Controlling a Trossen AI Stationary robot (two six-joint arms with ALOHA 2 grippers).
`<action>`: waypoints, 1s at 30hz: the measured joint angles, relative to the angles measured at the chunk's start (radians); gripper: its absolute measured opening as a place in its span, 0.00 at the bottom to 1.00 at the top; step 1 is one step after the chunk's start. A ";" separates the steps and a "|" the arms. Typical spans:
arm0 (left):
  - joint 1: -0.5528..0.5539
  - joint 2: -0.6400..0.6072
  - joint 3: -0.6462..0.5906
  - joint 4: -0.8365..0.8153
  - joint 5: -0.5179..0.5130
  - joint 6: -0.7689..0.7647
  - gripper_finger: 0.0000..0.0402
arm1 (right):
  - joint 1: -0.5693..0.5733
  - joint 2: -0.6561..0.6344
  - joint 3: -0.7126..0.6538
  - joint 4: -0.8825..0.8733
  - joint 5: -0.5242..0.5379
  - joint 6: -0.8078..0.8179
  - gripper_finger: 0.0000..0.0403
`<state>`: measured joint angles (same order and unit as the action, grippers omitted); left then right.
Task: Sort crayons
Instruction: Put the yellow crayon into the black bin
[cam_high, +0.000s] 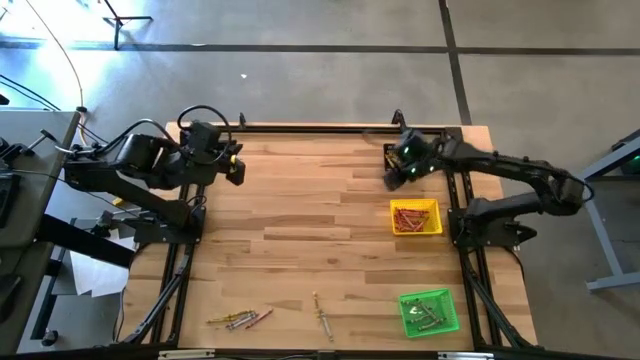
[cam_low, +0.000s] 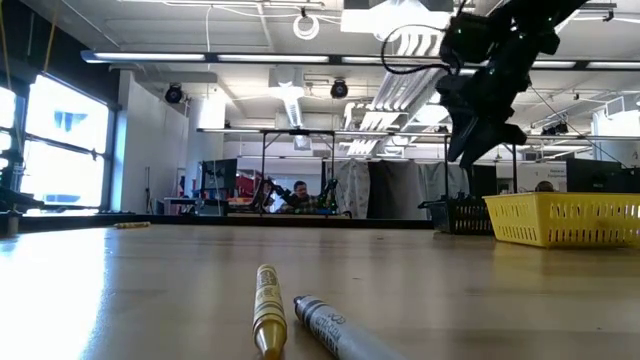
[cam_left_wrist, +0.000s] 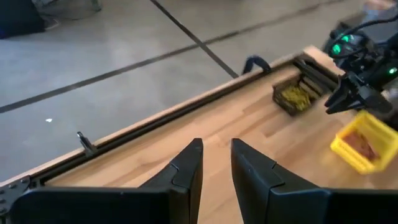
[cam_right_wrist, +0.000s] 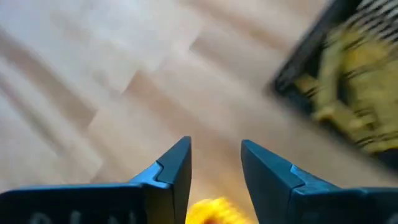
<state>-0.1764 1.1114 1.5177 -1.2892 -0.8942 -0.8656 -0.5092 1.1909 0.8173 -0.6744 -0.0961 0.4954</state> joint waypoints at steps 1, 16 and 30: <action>0.000 -0.004 0.000 -0.002 0.019 0.014 0.17 | 0.052 0.008 0.000 0.001 0.003 0.046 0.30; -0.001 -0.074 0.000 -0.061 0.259 0.253 0.17 | 0.776 0.271 0.012 0.371 0.194 0.881 0.29; -0.001 -0.104 0.000 -0.060 0.326 0.328 0.17 | 0.972 0.763 0.569 0.096 0.060 0.782 0.29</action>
<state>-0.1776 1.0072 1.5177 -1.3493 -0.5682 -0.5377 0.4629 1.9539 1.3865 -0.5782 -0.0357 1.2770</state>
